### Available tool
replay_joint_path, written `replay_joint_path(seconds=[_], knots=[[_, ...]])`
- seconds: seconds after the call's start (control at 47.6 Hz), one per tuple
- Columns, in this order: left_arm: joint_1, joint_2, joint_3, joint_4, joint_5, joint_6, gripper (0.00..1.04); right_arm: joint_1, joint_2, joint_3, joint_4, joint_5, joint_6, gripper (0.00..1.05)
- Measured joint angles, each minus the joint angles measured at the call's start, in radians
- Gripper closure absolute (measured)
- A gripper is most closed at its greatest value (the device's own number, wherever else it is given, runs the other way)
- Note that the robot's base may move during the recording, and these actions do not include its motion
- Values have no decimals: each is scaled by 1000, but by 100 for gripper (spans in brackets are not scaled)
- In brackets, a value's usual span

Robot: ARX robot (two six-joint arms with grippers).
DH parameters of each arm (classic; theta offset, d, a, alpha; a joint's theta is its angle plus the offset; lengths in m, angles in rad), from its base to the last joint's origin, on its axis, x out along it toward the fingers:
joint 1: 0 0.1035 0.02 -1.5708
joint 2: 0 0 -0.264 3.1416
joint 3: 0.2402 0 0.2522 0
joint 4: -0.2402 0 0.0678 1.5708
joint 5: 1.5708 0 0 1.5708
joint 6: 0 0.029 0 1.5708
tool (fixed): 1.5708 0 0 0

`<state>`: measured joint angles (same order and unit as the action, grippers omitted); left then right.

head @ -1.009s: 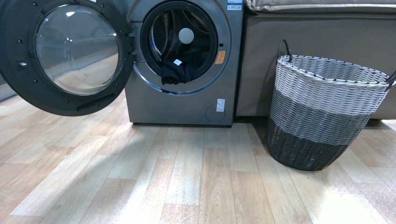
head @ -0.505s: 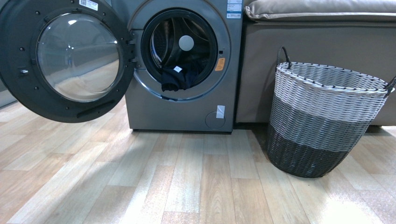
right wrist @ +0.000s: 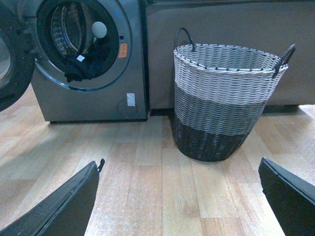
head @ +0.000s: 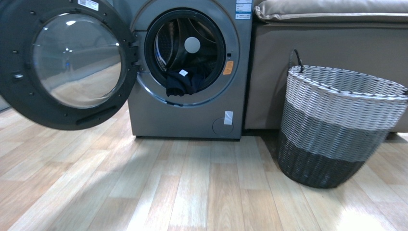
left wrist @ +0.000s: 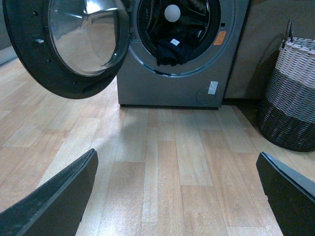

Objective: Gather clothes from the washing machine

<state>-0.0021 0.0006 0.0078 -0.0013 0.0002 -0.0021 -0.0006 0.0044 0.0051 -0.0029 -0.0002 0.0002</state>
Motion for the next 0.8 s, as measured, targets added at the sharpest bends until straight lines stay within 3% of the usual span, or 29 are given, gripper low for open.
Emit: replay_joint_path(seconds=[0.799], knots=[[0,1,0,0,0,0,6,0,0,0,0,-1,0,8]])
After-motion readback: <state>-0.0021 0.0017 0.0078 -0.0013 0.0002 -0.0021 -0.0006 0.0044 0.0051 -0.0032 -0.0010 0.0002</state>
